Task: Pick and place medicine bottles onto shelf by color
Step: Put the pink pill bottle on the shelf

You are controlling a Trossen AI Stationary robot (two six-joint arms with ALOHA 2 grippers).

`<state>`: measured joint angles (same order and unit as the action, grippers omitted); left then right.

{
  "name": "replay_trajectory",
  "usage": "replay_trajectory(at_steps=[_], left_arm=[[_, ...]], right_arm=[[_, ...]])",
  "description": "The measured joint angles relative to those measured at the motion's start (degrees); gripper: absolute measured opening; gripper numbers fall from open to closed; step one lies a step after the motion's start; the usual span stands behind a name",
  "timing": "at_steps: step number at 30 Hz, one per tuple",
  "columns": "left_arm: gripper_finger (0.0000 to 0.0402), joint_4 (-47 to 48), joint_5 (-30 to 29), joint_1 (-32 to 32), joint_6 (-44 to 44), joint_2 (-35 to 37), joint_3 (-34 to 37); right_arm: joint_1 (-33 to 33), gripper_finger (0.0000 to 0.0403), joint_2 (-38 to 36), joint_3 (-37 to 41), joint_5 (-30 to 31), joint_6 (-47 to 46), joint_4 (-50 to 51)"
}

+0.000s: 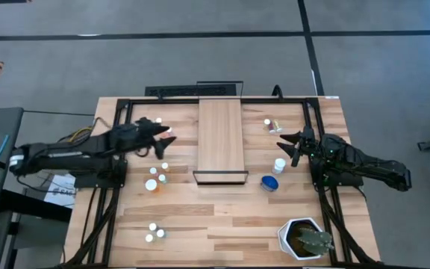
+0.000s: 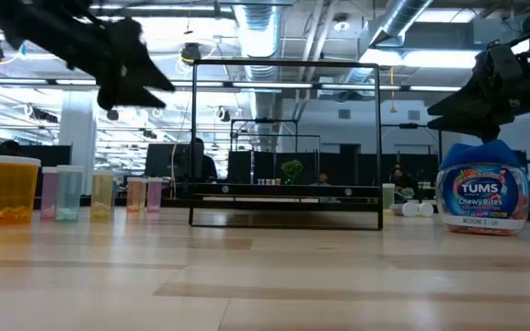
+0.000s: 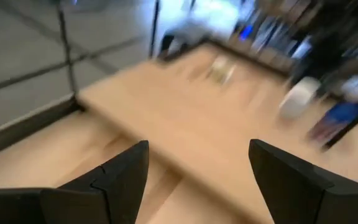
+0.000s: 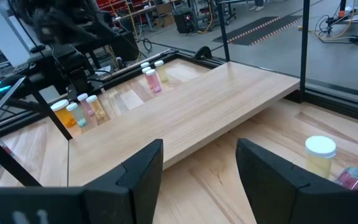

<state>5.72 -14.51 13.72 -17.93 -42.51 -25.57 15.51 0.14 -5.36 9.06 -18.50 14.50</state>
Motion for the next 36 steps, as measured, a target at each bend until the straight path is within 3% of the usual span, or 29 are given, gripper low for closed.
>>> replay_trajectory(at_steps=[5,14,18,27,36], left_arm=[[0.0263,5.96,-7.48,0.0,1.0,-9.15,-3.73],[0.0263,6.1,-16.7,0.14,-3.87,-18.11,-3.97],[0.0263,6.68,-14.67,1.63,-6.37,-19.82,-3.97],[0.0263,7.77,-2.71,9.75,-5.14,-20.44,-6.57],[0.0263,18.63,-1.55,13.9,-3.1,-20.42,-13.32]], right_arm=[[0.02,0.0225,0.01,-0.01,0.0,0.0,0.0],[0.02,0.0225,0.01,-0.01,0.0,0.01,-0.01],[0.0,0.0225,0.0,0.01,0.0,0.0,0.0],[0.02,0.0225,0.02,-0.01,0.0,0.0,-0.02],[0.02,0.0225,0.0,-0.01,0.0,0.0,0.0]])
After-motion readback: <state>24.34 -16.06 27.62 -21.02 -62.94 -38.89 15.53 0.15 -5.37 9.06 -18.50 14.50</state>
